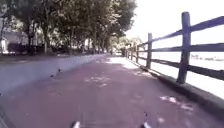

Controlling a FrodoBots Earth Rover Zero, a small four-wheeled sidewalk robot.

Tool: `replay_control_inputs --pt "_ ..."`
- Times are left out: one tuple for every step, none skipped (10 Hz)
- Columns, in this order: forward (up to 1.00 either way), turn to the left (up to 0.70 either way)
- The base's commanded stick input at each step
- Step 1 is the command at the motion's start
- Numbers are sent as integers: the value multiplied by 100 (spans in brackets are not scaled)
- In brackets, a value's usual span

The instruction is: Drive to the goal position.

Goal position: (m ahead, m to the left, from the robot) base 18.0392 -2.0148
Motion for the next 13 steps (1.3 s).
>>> replay_control_inputs --pt "70 0" --pt "70 -30" --pt "70 -35" --pt "70 -35" --pt "70 -35" --pt "70 -35" --pt "70 -35" --pt "70 -11" --pt "70 0" --pt "70 0" --pt "70 0" --pt "70 0" --pt "70 0"
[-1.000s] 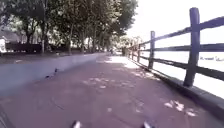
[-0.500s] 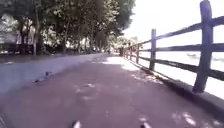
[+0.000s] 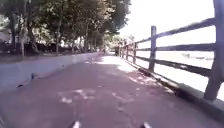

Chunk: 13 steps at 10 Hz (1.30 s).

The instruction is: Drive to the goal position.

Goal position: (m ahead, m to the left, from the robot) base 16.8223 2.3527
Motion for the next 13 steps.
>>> replay_control_inputs --pt "70 0" --pt "70 0" --pt "70 0" --pt "70 0" --pt "70 0" --pt "70 0" --pt "70 0" --pt "70 0" --pt "70 0" --pt "70 0" --pt "70 0" --pt "70 0" --pt "70 0"
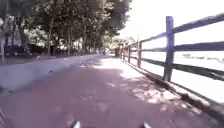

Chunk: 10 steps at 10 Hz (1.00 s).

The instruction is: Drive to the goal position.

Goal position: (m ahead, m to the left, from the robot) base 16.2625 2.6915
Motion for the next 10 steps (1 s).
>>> replay_control_inputs --pt "70 0" --pt "70 0" --pt "70 0" --pt "70 0" --pt "70 0" --pt "70 0" --pt "70 0" --pt "70 0" --pt "70 0" --pt "70 0"
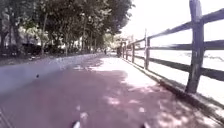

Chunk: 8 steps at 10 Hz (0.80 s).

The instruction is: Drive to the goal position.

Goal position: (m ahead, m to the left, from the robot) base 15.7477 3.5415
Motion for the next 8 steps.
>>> replay_control_inputs --pt "70 0" --pt "70 0" --pt "70 0" --pt "70 0" --pt "70 0" --pt "69 0" --pt "69 0" --pt "70 0"
